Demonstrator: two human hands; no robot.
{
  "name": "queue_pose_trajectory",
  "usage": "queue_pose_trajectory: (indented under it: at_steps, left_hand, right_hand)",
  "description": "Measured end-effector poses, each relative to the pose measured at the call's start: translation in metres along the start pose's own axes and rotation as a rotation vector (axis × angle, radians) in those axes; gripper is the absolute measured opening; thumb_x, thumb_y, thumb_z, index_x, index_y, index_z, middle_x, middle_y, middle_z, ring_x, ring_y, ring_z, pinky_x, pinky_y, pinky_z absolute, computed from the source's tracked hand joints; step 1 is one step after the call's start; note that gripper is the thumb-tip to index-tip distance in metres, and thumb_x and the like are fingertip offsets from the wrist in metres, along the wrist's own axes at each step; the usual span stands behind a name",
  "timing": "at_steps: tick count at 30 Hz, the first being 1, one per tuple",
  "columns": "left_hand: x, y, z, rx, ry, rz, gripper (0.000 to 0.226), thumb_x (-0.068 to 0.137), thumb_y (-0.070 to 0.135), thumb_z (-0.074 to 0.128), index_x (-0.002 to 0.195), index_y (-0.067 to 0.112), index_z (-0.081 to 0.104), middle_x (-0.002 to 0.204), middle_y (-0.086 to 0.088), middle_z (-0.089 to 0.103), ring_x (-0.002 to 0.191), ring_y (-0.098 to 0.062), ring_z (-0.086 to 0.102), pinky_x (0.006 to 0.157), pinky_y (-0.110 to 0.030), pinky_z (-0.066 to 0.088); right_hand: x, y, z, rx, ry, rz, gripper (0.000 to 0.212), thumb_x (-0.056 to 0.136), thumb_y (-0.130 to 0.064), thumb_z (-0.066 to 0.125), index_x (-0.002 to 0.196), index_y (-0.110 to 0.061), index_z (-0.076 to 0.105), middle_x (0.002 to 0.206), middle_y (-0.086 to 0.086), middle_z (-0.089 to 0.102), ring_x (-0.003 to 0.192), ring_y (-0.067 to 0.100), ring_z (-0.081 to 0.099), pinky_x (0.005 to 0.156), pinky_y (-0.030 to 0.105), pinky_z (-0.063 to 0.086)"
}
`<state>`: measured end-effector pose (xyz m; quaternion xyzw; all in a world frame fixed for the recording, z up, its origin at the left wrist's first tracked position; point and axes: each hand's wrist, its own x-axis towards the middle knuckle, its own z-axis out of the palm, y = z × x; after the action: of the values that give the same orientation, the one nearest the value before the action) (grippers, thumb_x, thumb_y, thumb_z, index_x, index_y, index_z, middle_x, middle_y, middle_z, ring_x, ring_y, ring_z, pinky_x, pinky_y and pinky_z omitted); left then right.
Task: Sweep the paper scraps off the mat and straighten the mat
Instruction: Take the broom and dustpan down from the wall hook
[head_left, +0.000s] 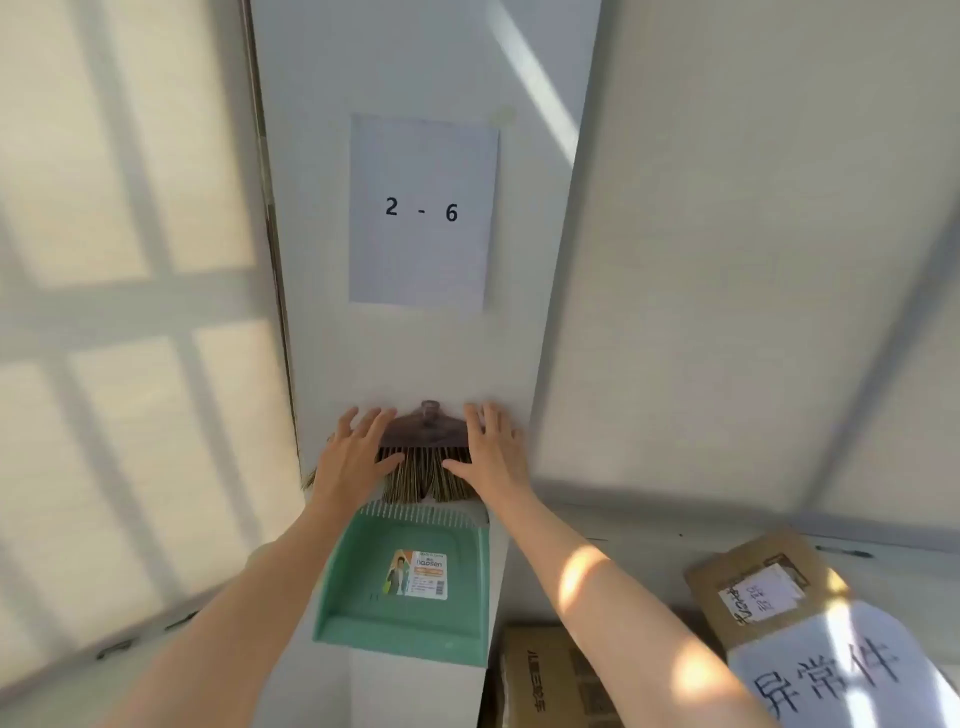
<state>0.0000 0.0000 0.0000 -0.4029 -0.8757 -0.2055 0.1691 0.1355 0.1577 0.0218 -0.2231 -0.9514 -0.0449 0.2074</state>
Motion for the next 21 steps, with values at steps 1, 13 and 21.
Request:
queue_pose_trajectory:
  at_steps: [1,13,21]
  left_hand:
    - [0.001,0.000,0.001,-0.004,-0.005,0.001,0.068,0.085,0.042,0.070,0.145,0.019,0.044,0.146,-0.008,0.049,0.140,-0.036,0.034,0.098,-0.052,0.047]
    - [0.013,-0.011,0.025,0.093,0.036,0.057,0.073,0.071,0.040,0.084,0.129,0.008,0.054,0.113,-0.014,0.061,0.097,-0.036,0.060,0.082,-0.049,0.051]
    - [0.018,-0.017,0.024,0.091,0.065,0.103,0.060,0.076,0.038,0.079,0.123,0.010,0.057,0.110,-0.014,0.061,0.094,-0.036,0.058,0.080,-0.048,0.047]
  right_hand:
    - [0.000,-0.002,0.001,0.011,-0.015,-0.003,0.084,0.083,-0.054,0.064,0.146,-0.013,0.027,0.149,0.017,0.031,0.131,0.037,0.036,0.100,0.051,0.041]
    - [0.001,-0.004,0.016,0.023,0.018,0.016,0.072,0.080,-0.038,0.074,0.137,-0.009,0.041,0.135,0.019,0.046,0.127,0.039,0.043,0.096,0.049,0.047]
    - [0.005,-0.003,0.017,-0.024,0.036,0.004,0.075,0.065,-0.039,0.086,0.121,-0.008,0.047,0.115,0.019,0.056,0.108,0.037,0.055,0.078,0.043,0.055]
